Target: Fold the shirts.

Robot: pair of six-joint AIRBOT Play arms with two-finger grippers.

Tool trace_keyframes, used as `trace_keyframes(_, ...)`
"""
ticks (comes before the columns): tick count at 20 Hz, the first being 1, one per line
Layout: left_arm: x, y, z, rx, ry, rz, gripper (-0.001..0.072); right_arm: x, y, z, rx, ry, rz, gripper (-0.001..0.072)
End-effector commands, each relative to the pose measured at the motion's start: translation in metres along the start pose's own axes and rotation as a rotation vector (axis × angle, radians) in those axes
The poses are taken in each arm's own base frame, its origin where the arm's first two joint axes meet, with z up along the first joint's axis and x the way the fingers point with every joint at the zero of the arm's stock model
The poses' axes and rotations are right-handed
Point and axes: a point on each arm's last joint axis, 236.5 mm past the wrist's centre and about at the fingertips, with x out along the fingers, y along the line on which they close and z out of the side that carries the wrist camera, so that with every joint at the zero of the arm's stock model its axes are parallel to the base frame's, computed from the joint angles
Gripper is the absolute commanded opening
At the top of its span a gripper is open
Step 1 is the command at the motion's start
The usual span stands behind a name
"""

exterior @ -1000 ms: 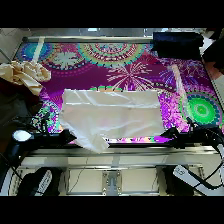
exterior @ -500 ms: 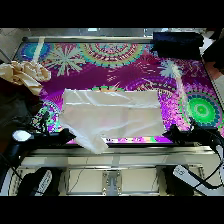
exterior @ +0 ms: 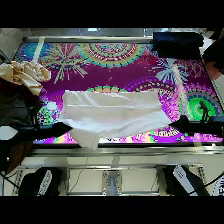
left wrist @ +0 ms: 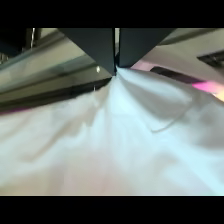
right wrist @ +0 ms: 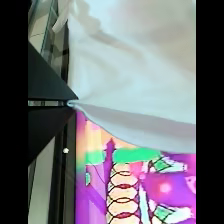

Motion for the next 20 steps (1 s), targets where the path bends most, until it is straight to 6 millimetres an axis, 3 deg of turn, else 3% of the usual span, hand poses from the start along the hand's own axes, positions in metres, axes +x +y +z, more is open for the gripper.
trace_keyframes(1,-0.021,-0.011,0.067,0.023,-0.219,0.025,0.0006,-0.018,0.034,0.018,-0.124,-0.063,-0.016,0.001)
trace_keyframes(2,-0.018,-0.006,0.081,0.012,-0.23,0.036,0.0006,-0.01,0.043,0.023,-0.16,-0.058,-0.017,0.001)
trace_keyframes(4,-0.004,0.009,0.111,0.027,-0.221,0.071,0.0006,0.008,0.053,0.055,-0.186,-0.119,-0.055,0.001)
trace_keyframes(7,0.038,0.022,0.145,0.064,-0.113,0.082,0.0006,0.034,0.064,0.101,-0.179,-0.128,-0.076,0.001)
trace_keyframes(10,0.077,0.035,0.187,0.108,-0.053,0.123,0.0006,0.06,0.059,0.144,-0.102,-0.101,-0.097,0.001)
trace_keyframes(13,0.099,0.061,0.222,0.121,-0.027,0.224,0.0006,0.075,0.053,0.184,-0.064,-0.126,-0.112,0.001)
trace_keyframes(16,0.116,0.084,0.236,0.149,0.002,0.306,0.0006,0.089,0.042,0.218,-0.02,-0.188,-0.125,0.001)
trace_keyframes(20,0.14,0.104,0.226,0.137,0.048,0.331,0.0007,0.122,0.018,0.216,0.0,-0.131,-0.153,0.0011)
